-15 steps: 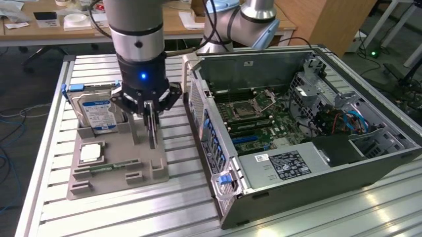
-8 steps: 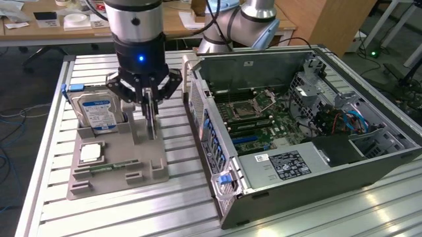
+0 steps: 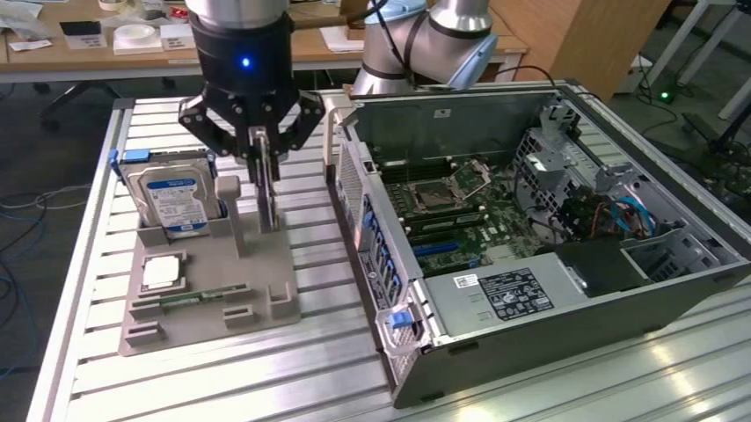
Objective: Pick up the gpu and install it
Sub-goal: 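Pick up the gpu and move the gpu toward the slot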
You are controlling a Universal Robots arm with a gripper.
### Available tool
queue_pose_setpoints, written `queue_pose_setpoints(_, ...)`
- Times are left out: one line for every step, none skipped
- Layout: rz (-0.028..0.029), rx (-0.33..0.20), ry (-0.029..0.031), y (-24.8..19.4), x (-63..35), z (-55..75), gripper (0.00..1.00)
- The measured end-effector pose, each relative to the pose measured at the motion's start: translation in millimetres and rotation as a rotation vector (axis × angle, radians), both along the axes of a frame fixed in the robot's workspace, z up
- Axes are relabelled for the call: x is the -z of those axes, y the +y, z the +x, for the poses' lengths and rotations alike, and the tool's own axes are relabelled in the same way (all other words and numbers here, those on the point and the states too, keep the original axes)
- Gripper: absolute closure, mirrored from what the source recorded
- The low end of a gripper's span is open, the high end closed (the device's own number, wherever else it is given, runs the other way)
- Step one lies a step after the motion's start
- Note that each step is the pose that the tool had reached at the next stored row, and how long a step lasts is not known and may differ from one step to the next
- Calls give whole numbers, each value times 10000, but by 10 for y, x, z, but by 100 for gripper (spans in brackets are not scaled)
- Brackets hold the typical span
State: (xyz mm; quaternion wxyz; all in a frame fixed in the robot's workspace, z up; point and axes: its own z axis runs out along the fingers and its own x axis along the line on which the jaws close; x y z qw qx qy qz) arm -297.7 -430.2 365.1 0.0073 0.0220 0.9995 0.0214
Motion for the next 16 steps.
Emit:
queue_pose_setpoints(0,0,0,0,-45,0,72)
queue_pose_setpoints(1,0,0,0,-90,0,72)
queue_pose_setpoints(1,0,0,0,-135,0,72)
queue_pose_setpoints(0,0,1,0,-184,0,72)
queue_pose_setpoints(0,0,-1,0,-229,0,72)
queue_pose_setpoints(1,0,-1,0,-274,0,72)
queue_pose_setpoints(1,0,0,0,-319,0,72)
queue_pose_setpoints(1,0,-1,0,-364,0,72)
queue_pose_setpoints(1,0,-1,0,-409,0,72)
queue_pose_setpoints(0,-1,0,0,-426,1,72)
queue_pose_setpoints(3,0,-1,0,-425,0,72)
queue_pose_setpoints(3,0,-2,0,-425,0,72)
queue_pose_setpoints(3,-1,-1,0,-426,0,72)
queue_pose_setpoints(2,-1,-1,0,-426,0,72)
queue_pose_setpoints(1,-2,1,0,-427,5,72)
queue_pose_setpoints(0,-2,2,0,-428,17,72)
